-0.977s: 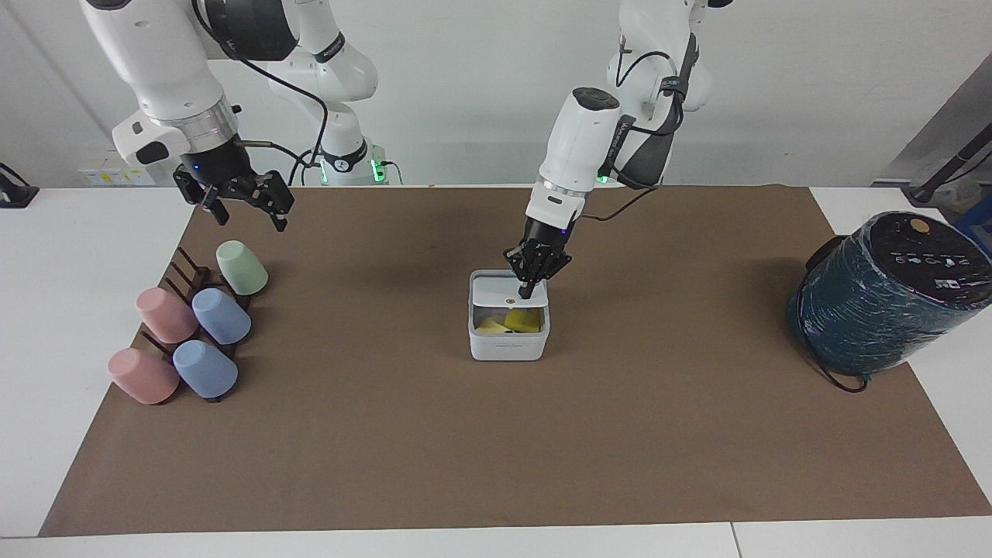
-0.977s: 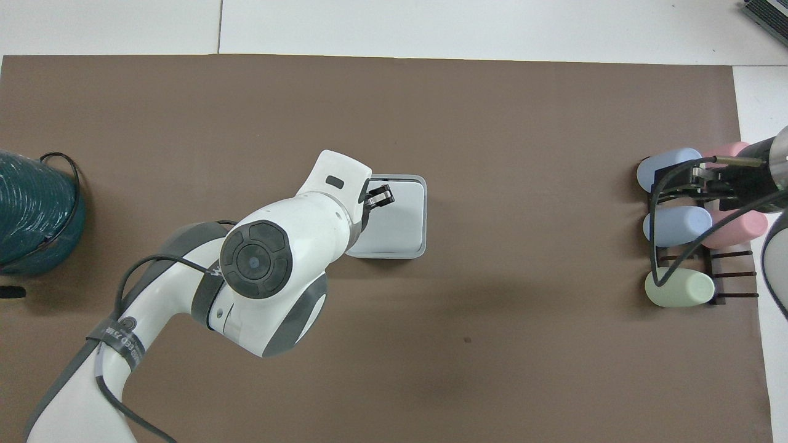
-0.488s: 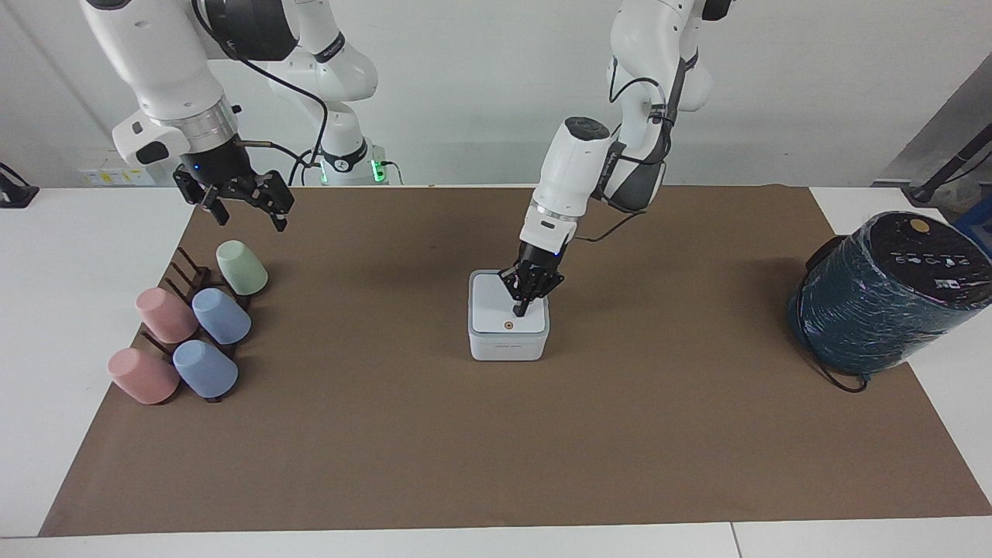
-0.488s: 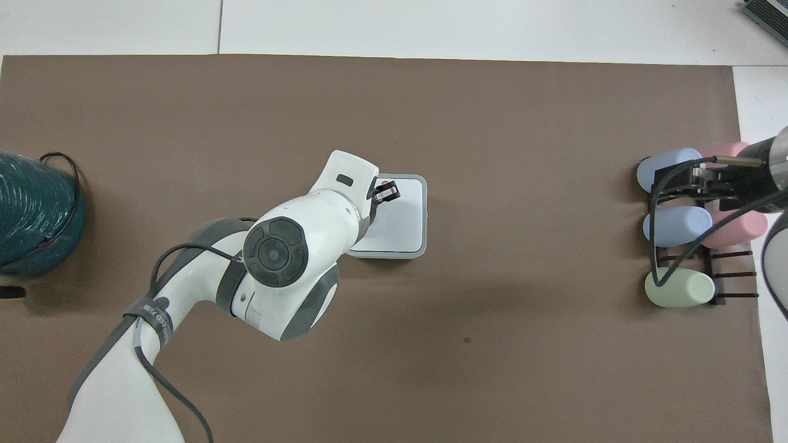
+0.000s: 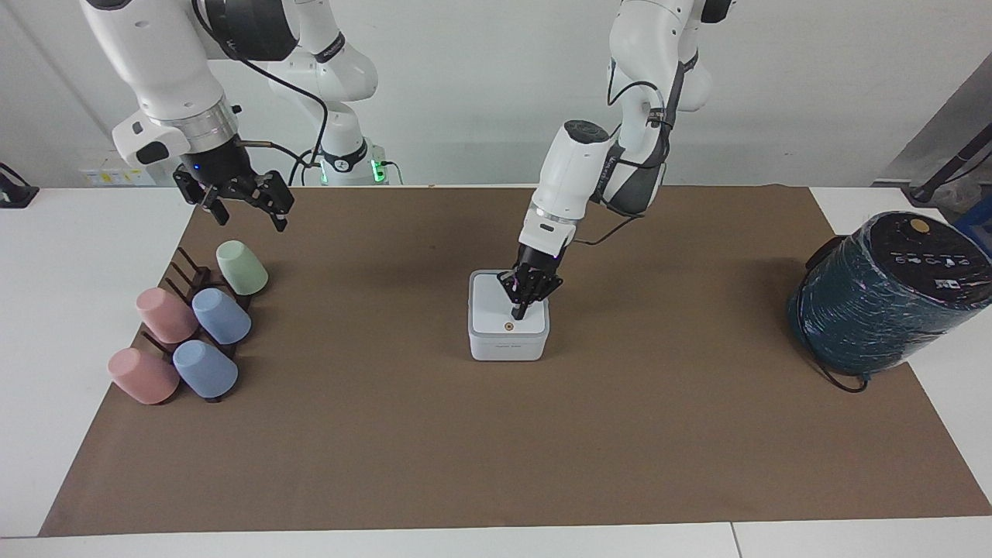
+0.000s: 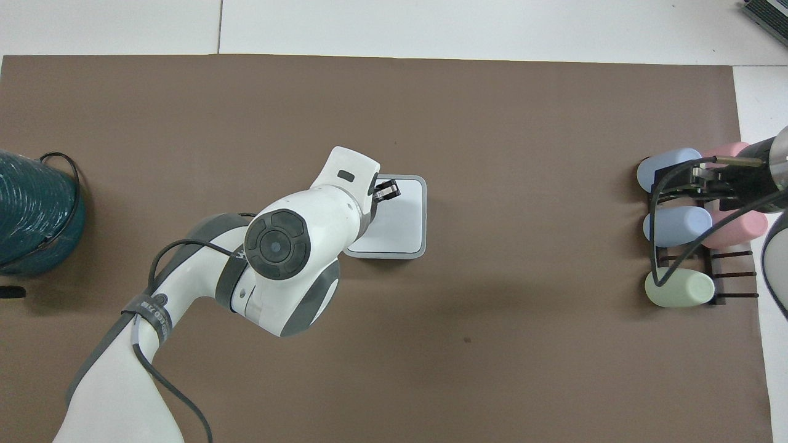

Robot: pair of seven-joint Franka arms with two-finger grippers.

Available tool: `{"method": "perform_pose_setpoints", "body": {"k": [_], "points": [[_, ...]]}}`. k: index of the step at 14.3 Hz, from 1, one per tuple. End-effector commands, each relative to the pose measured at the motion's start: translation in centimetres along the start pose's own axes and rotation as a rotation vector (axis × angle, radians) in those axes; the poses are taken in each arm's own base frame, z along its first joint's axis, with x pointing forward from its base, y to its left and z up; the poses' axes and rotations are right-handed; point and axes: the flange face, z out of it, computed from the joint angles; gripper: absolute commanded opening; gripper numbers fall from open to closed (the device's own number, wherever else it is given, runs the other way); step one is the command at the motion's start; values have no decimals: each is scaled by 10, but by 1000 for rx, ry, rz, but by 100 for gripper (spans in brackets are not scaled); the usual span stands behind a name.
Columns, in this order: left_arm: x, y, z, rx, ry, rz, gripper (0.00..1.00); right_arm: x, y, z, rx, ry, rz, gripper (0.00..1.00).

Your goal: Close trash can lid

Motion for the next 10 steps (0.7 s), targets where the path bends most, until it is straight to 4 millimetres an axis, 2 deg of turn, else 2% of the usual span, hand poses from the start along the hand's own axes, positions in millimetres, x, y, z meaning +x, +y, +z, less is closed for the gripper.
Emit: {"method": "perform_pose_setpoints", "body": {"k": [1,4,6,7,10], "points": [[29,15,-12,46,-44,-23,3,-5,2,-2,-1,18,-10,100],[31,17,-19,57,-54,-23,4,-5,2,-1,0,16,-10,100],[37,15,-31,96,-76,-24,4,-5,3,-1,0,16,-9,100],[44,18,-50,120,-92,-19,4,-5,3,-2,0,18,-9,100],[90,-8,-97,222,-193,53,5,-5,3,-1,0,16,-9,100]]}}
